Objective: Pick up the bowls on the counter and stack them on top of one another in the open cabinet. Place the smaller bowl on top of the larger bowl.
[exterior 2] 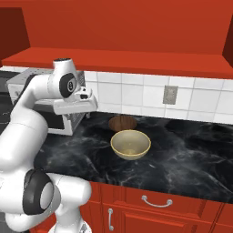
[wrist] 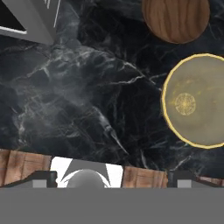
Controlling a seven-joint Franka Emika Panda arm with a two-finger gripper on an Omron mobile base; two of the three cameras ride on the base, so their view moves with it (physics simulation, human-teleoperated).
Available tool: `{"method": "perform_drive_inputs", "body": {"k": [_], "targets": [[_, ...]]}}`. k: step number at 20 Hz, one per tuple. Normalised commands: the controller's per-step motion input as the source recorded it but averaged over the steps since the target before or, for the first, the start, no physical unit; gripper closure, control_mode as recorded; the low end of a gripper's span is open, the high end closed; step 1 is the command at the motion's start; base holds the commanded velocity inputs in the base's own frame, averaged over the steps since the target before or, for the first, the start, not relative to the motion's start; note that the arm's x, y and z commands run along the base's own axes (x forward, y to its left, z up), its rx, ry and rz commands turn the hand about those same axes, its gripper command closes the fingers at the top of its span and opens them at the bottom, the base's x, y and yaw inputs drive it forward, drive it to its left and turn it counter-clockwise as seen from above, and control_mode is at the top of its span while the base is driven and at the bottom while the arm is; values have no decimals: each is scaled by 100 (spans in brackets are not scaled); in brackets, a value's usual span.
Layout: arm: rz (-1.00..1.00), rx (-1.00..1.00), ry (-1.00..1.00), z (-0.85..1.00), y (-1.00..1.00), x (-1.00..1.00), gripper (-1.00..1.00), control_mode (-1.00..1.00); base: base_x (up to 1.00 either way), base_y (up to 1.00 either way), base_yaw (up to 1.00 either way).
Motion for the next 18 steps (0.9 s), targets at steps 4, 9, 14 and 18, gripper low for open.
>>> {"method": "perform_drive_inputs", "body": {"k": [4,9,14,18], "targets": [[6,-5,4,-26,-19,2,-100,-100,0,0,0],[7,-3,-4,-20,-15,0,-100,-100,0,0,0],[9,0,-15,-13,-2,0,-100,-100,0,0,0],[7,-1,-10,-14,0,0,-100,-100,0,0,0]]}}
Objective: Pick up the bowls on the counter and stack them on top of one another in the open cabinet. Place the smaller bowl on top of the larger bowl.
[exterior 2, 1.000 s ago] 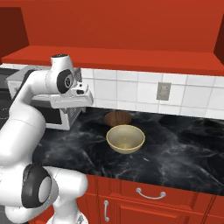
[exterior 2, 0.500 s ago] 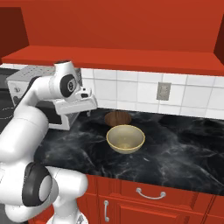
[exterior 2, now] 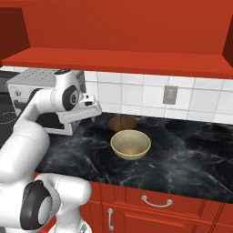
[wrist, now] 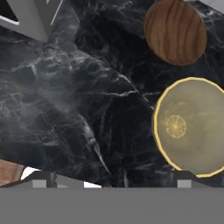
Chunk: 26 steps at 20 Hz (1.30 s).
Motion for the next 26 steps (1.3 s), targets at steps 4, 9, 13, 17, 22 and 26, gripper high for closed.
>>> {"method": "perform_drive_inputs", "body": {"k": [4,9,13,17,22,26], "targets": [[0,-5,-11,-12,0,0,-100,-100,0,0,0],[0,-12,-6,-5,8,1,-100,-100,0,0,0],[4,-15,-6,-5,12,7,-100,-100,0,0,0],[8,-8,-2,-9,2,16,-100,-100,0,0,0],[10,-5,0,-24,0,30,-100,-100,0,0,0],[7,-3,0,-23,0,40,-100,-100,0,0,0]]}}
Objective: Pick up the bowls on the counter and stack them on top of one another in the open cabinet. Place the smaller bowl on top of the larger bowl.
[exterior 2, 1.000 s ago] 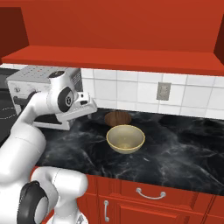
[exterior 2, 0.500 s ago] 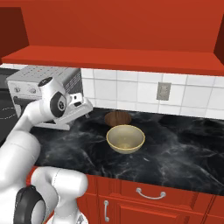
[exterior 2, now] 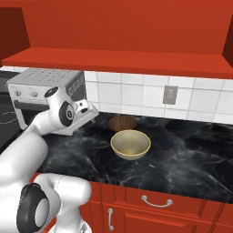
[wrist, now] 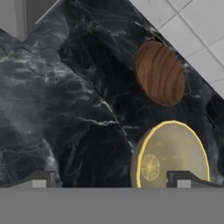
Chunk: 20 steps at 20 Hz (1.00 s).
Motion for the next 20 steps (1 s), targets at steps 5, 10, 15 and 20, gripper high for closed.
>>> {"method": "perform_drive_inputs", "body": {"k": [5,10,15,20], "targets": [[3,-2,-2,-14,0,38,-100,-100,0,0,0],[0,-1,0,-11,0,37,-100,-100,0,0,0],[0,0,0,-10,-1,42,-100,-100,0,0,0],[0,0,0,-12,-10,38,-100,-100,0,0,0]]}}
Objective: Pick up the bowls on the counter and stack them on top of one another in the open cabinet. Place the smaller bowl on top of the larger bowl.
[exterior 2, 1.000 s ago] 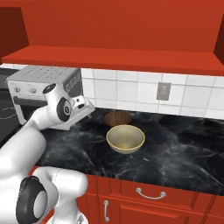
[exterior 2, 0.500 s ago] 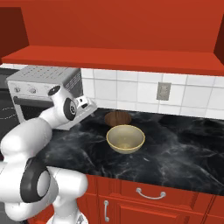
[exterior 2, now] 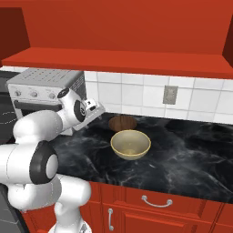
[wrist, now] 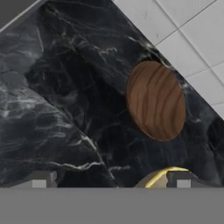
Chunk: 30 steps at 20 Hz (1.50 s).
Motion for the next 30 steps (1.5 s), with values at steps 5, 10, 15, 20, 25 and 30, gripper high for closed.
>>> {"method": "perform_drive_inputs", "body": {"k": [5,10,15,20,25,30], "targets": [[0,0,0,-17,-9,29,-100,-100,0,0,0],[0,0,0,-23,-9,31,-100,-100,0,0,0],[0,0,0,-20,-7,37,-100,-100,0,0,0],[0,0,0,-18,-8,35,-100,-100,0,0,0],[0,0,0,-19,-6,30,-100,-100,0,0,0],[0,0,0,-22,-6,24,-100,-100,0,0,0]]}}
